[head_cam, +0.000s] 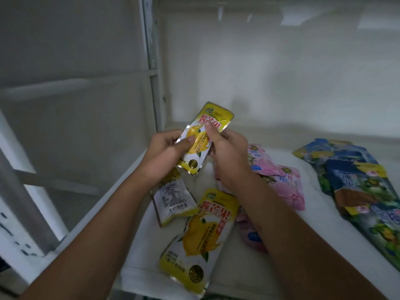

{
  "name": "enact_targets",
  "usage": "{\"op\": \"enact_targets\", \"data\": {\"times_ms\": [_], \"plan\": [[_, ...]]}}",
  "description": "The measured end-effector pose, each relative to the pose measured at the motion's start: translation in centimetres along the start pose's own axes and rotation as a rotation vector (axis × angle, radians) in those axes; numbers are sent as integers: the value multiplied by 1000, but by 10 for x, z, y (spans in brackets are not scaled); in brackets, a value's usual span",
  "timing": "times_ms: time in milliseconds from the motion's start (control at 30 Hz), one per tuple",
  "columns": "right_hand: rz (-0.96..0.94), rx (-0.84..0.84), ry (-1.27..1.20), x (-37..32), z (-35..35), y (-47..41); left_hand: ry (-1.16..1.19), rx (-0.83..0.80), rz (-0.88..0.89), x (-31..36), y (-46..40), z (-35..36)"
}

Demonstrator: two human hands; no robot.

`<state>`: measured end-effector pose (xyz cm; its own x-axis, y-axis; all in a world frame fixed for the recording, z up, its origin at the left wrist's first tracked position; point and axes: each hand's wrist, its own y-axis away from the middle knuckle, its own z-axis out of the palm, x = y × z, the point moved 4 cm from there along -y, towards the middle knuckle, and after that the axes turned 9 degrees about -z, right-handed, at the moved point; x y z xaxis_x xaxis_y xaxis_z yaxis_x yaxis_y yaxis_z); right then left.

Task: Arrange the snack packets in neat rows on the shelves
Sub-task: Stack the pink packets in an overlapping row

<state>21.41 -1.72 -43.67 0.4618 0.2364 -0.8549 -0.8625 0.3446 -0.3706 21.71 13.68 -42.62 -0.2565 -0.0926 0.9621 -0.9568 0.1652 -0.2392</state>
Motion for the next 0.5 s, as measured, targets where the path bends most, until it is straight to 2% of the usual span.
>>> {"op": "enact_targets", "data": {"times_ms": [300,500], "plan": [[16,-33,34,-1,6,6,36,-33,3,-5,-2,0],[-81,-38,135,-1,3,5,42,-9,-8,-2,1,1]]}}
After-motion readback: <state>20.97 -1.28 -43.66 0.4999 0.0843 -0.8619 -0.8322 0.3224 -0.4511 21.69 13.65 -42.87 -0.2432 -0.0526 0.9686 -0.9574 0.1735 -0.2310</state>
